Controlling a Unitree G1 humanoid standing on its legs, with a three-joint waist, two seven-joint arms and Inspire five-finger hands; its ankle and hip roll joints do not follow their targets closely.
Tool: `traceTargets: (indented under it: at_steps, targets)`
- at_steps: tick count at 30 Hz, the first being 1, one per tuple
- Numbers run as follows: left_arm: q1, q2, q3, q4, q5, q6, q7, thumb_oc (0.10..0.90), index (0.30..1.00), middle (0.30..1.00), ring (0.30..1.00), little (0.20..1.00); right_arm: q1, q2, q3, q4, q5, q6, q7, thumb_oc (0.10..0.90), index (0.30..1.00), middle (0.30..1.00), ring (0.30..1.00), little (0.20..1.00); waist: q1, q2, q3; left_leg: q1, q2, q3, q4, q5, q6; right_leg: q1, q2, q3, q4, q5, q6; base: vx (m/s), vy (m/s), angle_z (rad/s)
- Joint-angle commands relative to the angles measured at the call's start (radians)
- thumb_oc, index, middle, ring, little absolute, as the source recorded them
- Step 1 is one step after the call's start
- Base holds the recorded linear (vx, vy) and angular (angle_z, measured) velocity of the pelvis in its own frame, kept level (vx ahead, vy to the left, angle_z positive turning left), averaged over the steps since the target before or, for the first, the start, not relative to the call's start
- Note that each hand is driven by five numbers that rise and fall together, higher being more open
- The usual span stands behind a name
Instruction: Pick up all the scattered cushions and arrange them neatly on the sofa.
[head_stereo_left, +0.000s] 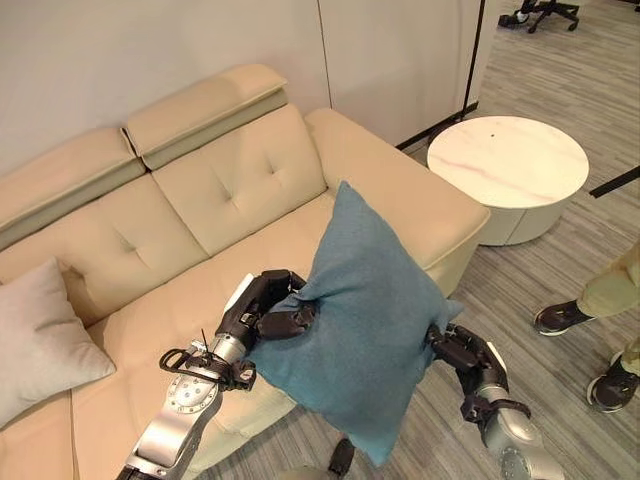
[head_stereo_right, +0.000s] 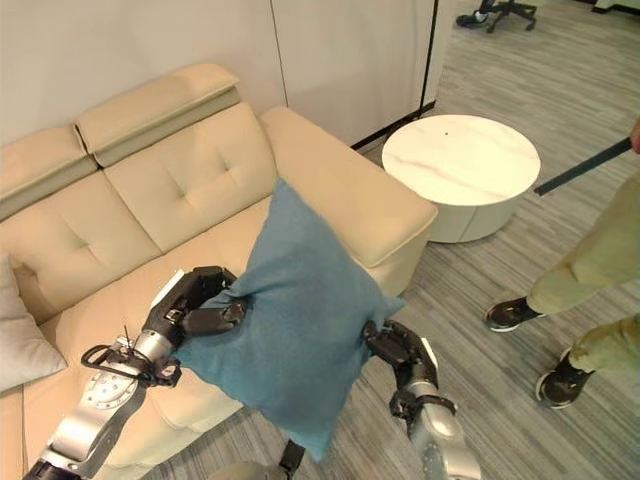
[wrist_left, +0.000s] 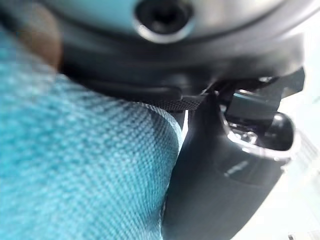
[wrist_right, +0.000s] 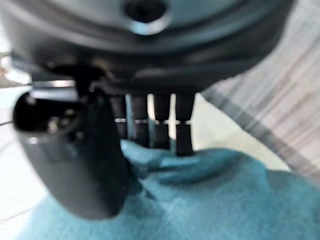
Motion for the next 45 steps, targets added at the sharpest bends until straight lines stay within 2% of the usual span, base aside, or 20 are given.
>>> traceTargets:
  at_steps: [1, 7, 11, 12, 14, 15, 16, 20, 22, 26, 27, 29, 31, 32, 33, 34, 37, 39, 41, 45]
  targets:
    - [-0.068, -0.027, 0.041, -0.099, -0.059, -0.169, 0.004, 0.4, 0.3, 0.3, 0.3, 0.3, -0.105, 0.051, 0.043, -0.262, -0.027, -0.114, 0.071, 0.4, 0.3, 0.3, 0.3, 0.3, -0.021, -0.088, -0.124, -0.041, 0.003, 0.084, 0.067, -0.07, 0.006, 0.025, -0.011, 0.086, 0.028, -0.135, 0.021, 0.11, 0.087, 0.21]
    - [0.005, -0.023, 0.069, -0.057, -0.052, -0.146, 0.013, 0.4, 0.3, 0.3, 0.3, 0.3, -0.126, 0.097, 0.019, -0.285, -0.055, -0.109, 0.054, 0.4, 0.3, 0.3, 0.3, 0.3, -0.005, -0.14, -0.125, -0.001, -0.017, 0.092, 0.078, -0.131, 0.055, 0.028, -0.071, 0.097, 0.166, -0.157, 0.041, 0.15, 0.186, 0.11]
    - [0.034, -0.014, 0.089, -0.046, -0.049, -0.143, 0.019, 0.4, 0.3, 0.3, 0.3, 0.3, -0.134, 0.112, 0.014, -0.296, -0.071, -0.107, 0.056, 0.4, 0.3, 0.3, 0.3, 0.3, 0.002, -0.148, -0.115, 0.045, -0.047, 0.08, 0.076, -0.166, 0.097, -0.008, -0.142, 0.126, 0.328, -0.104, 0.086, 0.16, 0.238, 0.17]
    - [0.048, -0.009, 0.095, -0.038, -0.054, -0.141, 0.024, 0.4, 0.3, 0.3, 0.3, 0.3, -0.127, 0.115, 0.011, -0.313, -0.075, -0.112, 0.058, 0.4, 0.3, 0.3, 0.3, 0.3, -0.007, -0.148, -0.102, 0.07, -0.055, 0.058, 0.075, -0.18, 0.117, -0.042, -0.158, 0.187, 0.423, -0.063, 0.1, 0.07, 0.187, 0.12]
    - [0.041, -0.006, 0.09, -0.031, -0.052, -0.145, 0.03, 0.4, 0.3, 0.3, 0.3, 0.3, -0.118, 0.117, 0.004, -0.331, -0.08, -0.109, 0.061, 0.4, 0.3, 0.3, 0.3, 0.3, -0.034, -0.138, -0.087, 0.082, -0.045, 0.033, 0.066, -0.159, 0.127, -0.141, -0.105, 0.306, 0.483, -0.075, 0.067, 0.05, 0.128, 0.34]
    - [0.041, -0.006, 0.09, -0.031, -0.052, -0.145, 0.03, 0.4, 0.3, 0.3, 0.3, 0.3, -0.118, 0.117, 0.004, -0.331, -0.08, -0.109, 0.061, 0.4, 0.3, 0.3, 0.3, 0.3, -0.031, -0.138, -0.089, 0.081, -0.044, 0.036, 0.065, -0.158, 0.126, -0.145, -0.105, 0.308, 0.484, -0.076, 0.066, 0.11, 0.008, 0.57]
    - [0.032, -0.002, 0.083, -0.027, -0.044, -0.148, 0.037, 0.4, 0.3, 0.3, 0.3, 0.3, -0.127, 0.11, 0.011, -0.326, -0.085, -0.112, 0.061, 0.4, 0.3, 0.3, 0.3, 0.3, -0.048, -0.132, -0.078, 0.099, -0.038, -0.008, 0.047, -0.153, 0.12, -0.21, -0.038, 0.421, 0.453, -0.112, 0.063, 0.07, -0.004, 0.65]
    - [0.018, -0.011, 0.068, -0.022, -0.042, -0.149, 0.044, 0.4, 0.3, 0.3, 0.3, 0.3, -0.14, 0.091, 0.019, -0.325, -0.096, -0.117, 0.058, 0.4, 0.3, 0.3, 0.3, 0.3, -0.072, -0.133, -0.058, 0.125, -0.04, -0.079, 0.02, -0.151, 0.107, -0.278, 0.017, 0.509, 0.328, -0.092, 0.057, 0.16, -0.044, 0.57]
    - [0.002, -0.026, 0.051, -0.012, -0.04, -0.152, 0.051, 0.4, 0.3, 0.3, 0.3, 0.3, -0.145, 0.076, 0.02, -0.318, -0.111, -0.119, 0.05, 0.4, 0.3, 0.3, 0.3, 0.3, -0.099, -0.139, -0.045, 0.152, -0.059, -0.147, 0.016, -0.158, 0.093, -0.315, 0.049, 0.583, 0.234, -0.036, 0.074, 0.22, -0.078, 0.94]
    - [0.015, -0.045, 0.054, -0.005, -0.044, -0.146, 0.039, 0.4, 0.3, 0.3, 0.3, 0.3, -0.12, 0.078, 0.009, -0.312, -0.103, -0.113, 0.06, 0.4, 0.3, 0.3, 0.3, 0.3, -0.105, -0.162, -0.054, 0.165, -0.071, -0.167, 0.07, -0.205, 0.07, -0.251, 0.04, 0.572, 0.171, -0.024, 0.057, 0.23, -0.144, 0.85]
    - [0.036, -0.058, 0.058, -0.008, -0.054, -0.145, 0.034, 0.4, 0.3, 0.3, 0.3, 0.3, -0.101, 0.077, 0.003, -0.311, -0.091, -0.112, 0.063, 0.4, 0.3, 0.3, 0.3, 0.3, -0.107, -0.167, -0.061, 0.145, -0.055, -0.137, 0.15, -0.204, 0.033, -0.203, 0.045, 0.55, 0.131, -0.024, 0.048, 0.23, -0.175, 0.47]
    - [0.037, -0.058, 0.059, -0.01, -0.054, -0.144, 0.034, 0.4, 0.3, 0.3, 0.3, 0.3, -0.1, 0.077, 0.004, -0.311, -0.091, -0.113, 0.063, 0.4, 0.3, 0.3, 0.3, 0.3, -0.11, -0.166, -0.06, 0.141, -0.055, -0.14, 0.159, -0.21, 0.033, -0.199, 0.047, 0.547, 0.127, -0.022, 0.048, 0.09, -0.082, 0.4]
    - [0.041, -0.069, 0.058, -0.005, -0.071, -0.139, 0.041, 0.4, 0.3, 0.3, 0.3, 0.3, -0.103, 0.06, -0.008, -0.318, -0.07, -0.117, 0.052, 0.4, 0.3, 0.3, 0.3, 0.3, -0.105, -0.185, -0.023, 0.002, -0.031, -0.041, 0.404, -0.16, -0.003, -0.148, 0.034, 0.514, 0.1, -0.02, 0.027, 0.04, -0.153, 0.65]
    - [0.038, -0.072, 0.058, -0.003, -0.073, -0.139, 0.042, 0.4, 0.3, 0.3, 0.3, 0.3, -0.105, 0.058, -0.01, -0.318, -0.066, -0.118, 0.045, 0.4, 0.3, 0.3, 0.3, 0.3, -0.105, -0.188, -0.016, -0.022, -0.001, 0.019, 0.432, -0.172, 0.008, -0.13, 0.039, 0.5, 0.092, -0.03, 0.018, 0.02, -0.139, 0.63]
    - [0.037, -0.071, 0.058, -0.003, -0.073, -0.139, 0.042, 0.4, 0.3, 0.3, 0.3, 0.3, -0.106, 0.059, -0.01, -0.318, -0.066, -0.118, 0.045, 0.4, 0.3, 0.3, 0.3, 0.3, -0.107, -0.19, -0.018, -0.026, -0.004, 0.018, 0.43, -0.167, 0.009, -0.134, 0.036, 0.499, 0.091, -0.027, 0.018, 0.07, -0.123, 0.65]
    - [0.032, -0.072, 0.054, 0.0, -0.077, -0.137, 0.039, 0.4, 0.3, 0.3, 0.3, 0.3, -0.115, 0.058, -0.013, -0.321, -0.063, -0.115, 0.036, 0.4, 0.3, 0.3, 0.3, 0.3, -0.108, -0.201, -0.018, -0.052, 0.027, 0.098, 0.408, -0.188, 0.032, -0.113, 0.032, 0.472, 0.075, -0.04, 0.013, 0.09, -0.074, 0.56]
    - [0.03, -0.069, 0.053, 0.005, -0.072, -0.133, 0.039, 0.4, 0.3, 0.3, 0.3, 0.3, -0.119, 0.059, -0.018, -0.32, -0.066, -0.113, 0.029, 0.4, 0.3, 0.3, 0.3, 0.3, -0.108, -0.21, -0.024, -0.074, 0.03, 0.133, 0.344, -0.194, 0.044, -0.099, 0.032, 0.454, 0.063, -0.048, 0.016, 0.1, -0.036, 0.41]
    - [0.024, -0.065, 0.055, 0.004, -0.061, -0.126, 0.038, 0.4, 0.3, 0.3, 0.3, 0.3, -0.116, 0.06, -0.03, -0.321, -0.072, -0.116, 0.021, 0.4, 0.3, 0.3, 0.3, 0.3, -0.111, -0.21, -0.032, -0.108, 0.052, 0.198, 0.231, -0.128, 0.031, -0.061, 0.05, 0.432, 0.047, -0.084, 0.024, 0.19, -0.012, 0.41]
    - [0.017, -0.064, 0.055, 0.002, -0.057, -0.126, 0.041, 0.4, 0.3, 0.3, 0.3, 0.3, -0.122, 0.064, -0.031, -0.319, -0.075, -0.118, 0.013, 0.4, 0.3, 0.3, 0.3, 0.3, -0.11, -0.214, -0.026, -0.139, 0.06, 0.237, 0.226, -0.086, 0.034, -0.064, 0.053, 0.418, 0.047, -0.082, 0.016, 0.08, 0.007, 0.53]
    - [0.033, -0.058, 0.059, -0.002, -0.048, -0.123, 0.038, 0.4, 0.3, 0.3, 0.3, 0.3, -0.126, 0.084, -0.021, -0.314, -0.087, -0.112, 0.017, 0.4, 0.3, 0.3, 0.3, 0.3, -0.099, -0.218, -0.048, -0.092, 0.045, 0.228, 0.157, -0.086, 0.047, -0.038, 0.055, 0.41, 0.06, -0.103, 0.025, 0.24, 0.115, 0.03]
